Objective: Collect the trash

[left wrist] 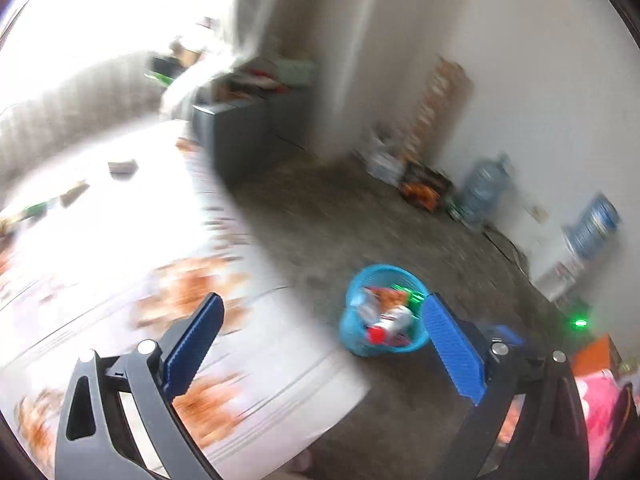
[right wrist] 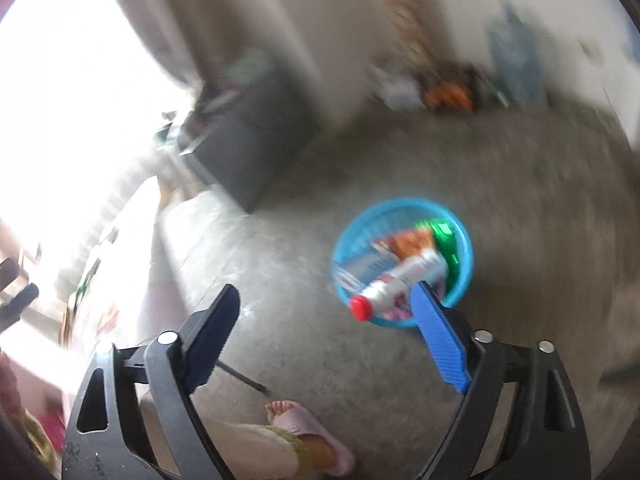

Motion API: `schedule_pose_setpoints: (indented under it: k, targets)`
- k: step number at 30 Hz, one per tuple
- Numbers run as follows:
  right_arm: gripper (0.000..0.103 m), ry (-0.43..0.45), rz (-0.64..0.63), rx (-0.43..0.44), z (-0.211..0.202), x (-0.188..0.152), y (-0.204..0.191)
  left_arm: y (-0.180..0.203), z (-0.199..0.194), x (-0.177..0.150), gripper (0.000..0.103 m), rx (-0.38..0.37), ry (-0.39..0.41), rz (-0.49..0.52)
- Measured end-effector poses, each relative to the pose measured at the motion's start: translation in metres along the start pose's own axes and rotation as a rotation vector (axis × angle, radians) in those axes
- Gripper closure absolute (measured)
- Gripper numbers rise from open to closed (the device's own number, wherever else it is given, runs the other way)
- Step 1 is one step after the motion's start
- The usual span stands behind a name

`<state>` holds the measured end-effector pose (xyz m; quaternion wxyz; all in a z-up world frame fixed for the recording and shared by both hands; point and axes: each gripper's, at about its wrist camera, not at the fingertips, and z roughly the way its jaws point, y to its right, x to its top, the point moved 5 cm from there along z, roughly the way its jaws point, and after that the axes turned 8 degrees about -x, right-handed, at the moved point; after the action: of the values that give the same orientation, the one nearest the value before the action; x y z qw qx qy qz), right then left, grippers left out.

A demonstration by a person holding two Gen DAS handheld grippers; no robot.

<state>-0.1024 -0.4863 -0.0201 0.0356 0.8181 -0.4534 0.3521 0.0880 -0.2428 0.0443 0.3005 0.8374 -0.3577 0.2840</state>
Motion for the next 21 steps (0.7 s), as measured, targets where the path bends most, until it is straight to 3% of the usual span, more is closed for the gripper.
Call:
schedule_pose_setpoints:
  k: [7,11,17,21]
  targets:
    - [0.008,0.086,-0.175,0.100,-0.064,-0.010,-0.092,-0.050,-0.106,-0.043,0.006,0.117,0.174,-0.093]
    - [0.008,0.138,-0.225,0.058,-0.095,-0.027,-0.129,-0.060,-0.146,-0.054,0.006,0.111,0.233,-0.088]
    - [0.008,0.187,-0.334,0.004,-0.107,-0.052,-0.161,-0.065,-0.160,-0.074,0.006,0.146,0.211,-0.077]
    - [0.008,0.213,-0.466,-0.066,-0.103,-0.064,-0.182,-0.076,-0.151,-0.098,0.006,0.244,0.157,-0.135]
